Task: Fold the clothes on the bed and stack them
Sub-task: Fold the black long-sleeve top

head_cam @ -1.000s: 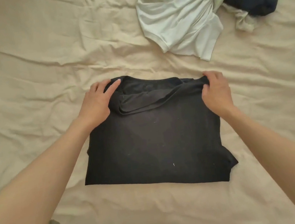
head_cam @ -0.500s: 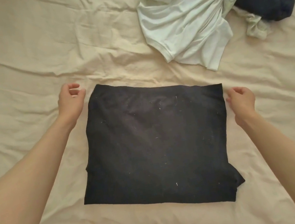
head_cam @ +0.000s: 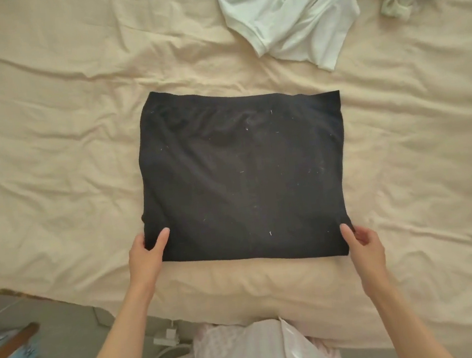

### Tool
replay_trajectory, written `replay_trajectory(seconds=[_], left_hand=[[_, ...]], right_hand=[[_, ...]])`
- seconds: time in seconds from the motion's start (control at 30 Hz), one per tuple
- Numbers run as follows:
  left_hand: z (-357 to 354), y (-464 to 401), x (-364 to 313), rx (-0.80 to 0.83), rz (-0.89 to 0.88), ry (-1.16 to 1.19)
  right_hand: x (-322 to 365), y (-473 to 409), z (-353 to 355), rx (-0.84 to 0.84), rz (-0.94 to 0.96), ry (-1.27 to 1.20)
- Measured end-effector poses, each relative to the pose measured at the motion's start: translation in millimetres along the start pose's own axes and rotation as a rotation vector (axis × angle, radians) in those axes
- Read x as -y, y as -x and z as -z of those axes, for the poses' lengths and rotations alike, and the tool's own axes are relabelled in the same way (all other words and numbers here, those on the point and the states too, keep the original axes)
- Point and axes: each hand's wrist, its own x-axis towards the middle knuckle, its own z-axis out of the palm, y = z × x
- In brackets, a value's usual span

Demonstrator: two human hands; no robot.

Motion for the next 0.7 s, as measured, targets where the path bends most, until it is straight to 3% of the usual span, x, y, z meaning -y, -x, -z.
replay_trajectory(seconds=[0.13,0.17,0.27,0.5,0.57,0.7], left_hand=[[8.8,8.9,3.6,0.088,0.127,0.139],[11.1,11.3,3.6,0.091,0.146,0.172],[18.0,18.4,4.2,0.085,0.170,0.290],[23.5,49.7,-8.8,-0.024,0.141,0.431],[19.5,64.3,-22.4,-0.140,0.049,0.354],[-19.1,111.3,-74.8,-0.295,-0.344,0.141]], right_hand=[[3.1,-1.0,-0.4,-0.122,-0.199,0.017],[3.8,1.8,-2.4,-0.097,-0.300,-0.097],[10.6,14.4,-13.8,0.181,-0.580,-0.651],[6.4,27.8,1.2,0.110,-0.567,-0.788],[-1.5,36.3,7.0,0.139,-0.570,-0.813],[-0.6,41.6,14.7,0.267,-0.581,-0.985]])
